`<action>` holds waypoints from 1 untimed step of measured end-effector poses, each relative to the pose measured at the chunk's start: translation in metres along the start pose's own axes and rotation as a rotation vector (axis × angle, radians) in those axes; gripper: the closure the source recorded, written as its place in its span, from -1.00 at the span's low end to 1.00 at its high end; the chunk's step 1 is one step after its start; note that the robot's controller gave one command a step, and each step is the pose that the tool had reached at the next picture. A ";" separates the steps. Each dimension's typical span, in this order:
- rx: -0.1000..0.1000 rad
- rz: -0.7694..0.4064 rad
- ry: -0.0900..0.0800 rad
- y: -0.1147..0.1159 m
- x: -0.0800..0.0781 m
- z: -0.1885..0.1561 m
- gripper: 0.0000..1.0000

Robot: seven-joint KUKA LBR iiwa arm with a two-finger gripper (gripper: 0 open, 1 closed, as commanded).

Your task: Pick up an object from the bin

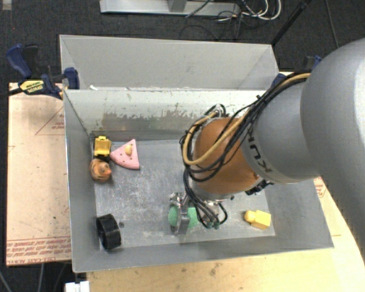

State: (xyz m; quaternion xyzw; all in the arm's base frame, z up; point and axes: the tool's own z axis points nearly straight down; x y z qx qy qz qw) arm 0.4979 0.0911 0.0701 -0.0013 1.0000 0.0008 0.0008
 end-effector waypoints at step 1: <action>0.001 0.002 0.006 -0.001 -0.007 -0.060 1.00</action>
Offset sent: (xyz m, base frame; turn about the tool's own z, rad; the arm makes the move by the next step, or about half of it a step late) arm 0.0360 0.0009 0.2091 0.0047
